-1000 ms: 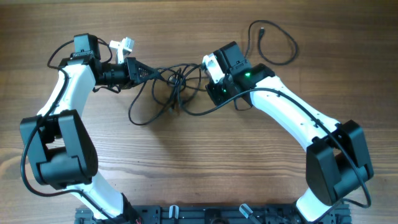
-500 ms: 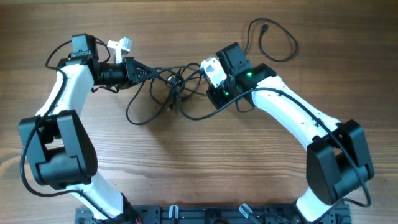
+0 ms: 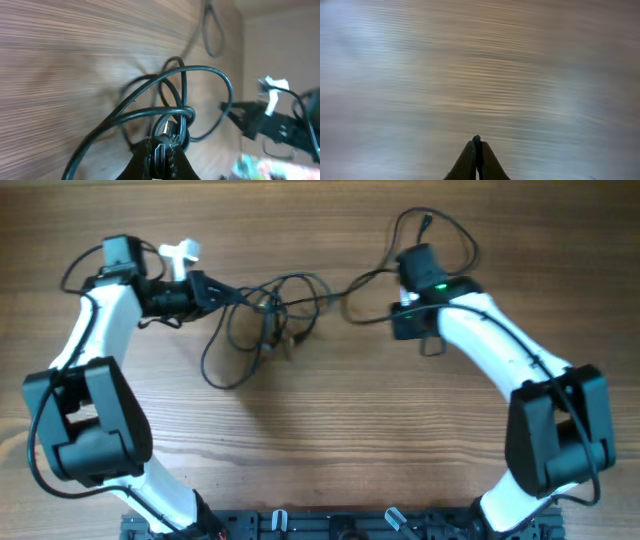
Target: Untangle cables
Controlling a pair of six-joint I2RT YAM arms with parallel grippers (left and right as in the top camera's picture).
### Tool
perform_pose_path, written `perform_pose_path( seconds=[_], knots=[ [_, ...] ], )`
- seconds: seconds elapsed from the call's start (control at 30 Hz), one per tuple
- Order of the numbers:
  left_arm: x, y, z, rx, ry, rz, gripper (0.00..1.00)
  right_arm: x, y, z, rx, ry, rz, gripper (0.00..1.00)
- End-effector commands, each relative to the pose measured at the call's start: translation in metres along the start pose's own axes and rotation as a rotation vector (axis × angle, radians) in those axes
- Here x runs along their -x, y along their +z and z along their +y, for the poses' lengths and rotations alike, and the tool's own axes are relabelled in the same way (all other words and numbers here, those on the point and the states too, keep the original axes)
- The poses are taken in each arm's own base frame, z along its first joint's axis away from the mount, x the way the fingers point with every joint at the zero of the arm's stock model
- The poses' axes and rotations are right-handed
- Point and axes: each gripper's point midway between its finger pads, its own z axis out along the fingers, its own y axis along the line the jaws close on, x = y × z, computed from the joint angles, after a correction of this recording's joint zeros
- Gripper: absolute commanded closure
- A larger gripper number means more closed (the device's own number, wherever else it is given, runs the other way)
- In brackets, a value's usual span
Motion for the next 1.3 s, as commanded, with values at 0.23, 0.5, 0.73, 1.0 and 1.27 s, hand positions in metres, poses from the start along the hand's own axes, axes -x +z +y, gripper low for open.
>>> perform_pose_path(
  seconds=[0.23, 0.5, 0.73, 1.0, 1.27],
  knots=[
    [0.006, 0.003, 0.017, 0.152, -0.085, -0.02, 0.96, -0.005, -0.009, 0.061, 0.352, 0.059, 0.053, 0.83],
    [0.002, 0.014, 0.007, 0.143, -0.056, 0.001, 0.96, -0.005, -0.049, 0.138, 0.756, 0.099, 0.109, 0.23],
    [0.001, 0.015, 0.005, 0.137, -0.062, 0.004, 0.96, 0.003, -0.048, 0.164, 0.699, 0.177, 0.062, 0.23],
    [0.001, 0.016, 0.001, 0.112, -0.062, 0.008, 0.96, 0.003, -0.036, 0.197, 0.677, 0.219, 0.034, 0.26],
    [0.001, 0.016, 0.001, 0.112, -0.062, 0.008, 0.96, 0.009, -0.023, 0.217, 0.697, 0.209, -0.008, 0.46]
  ],
)
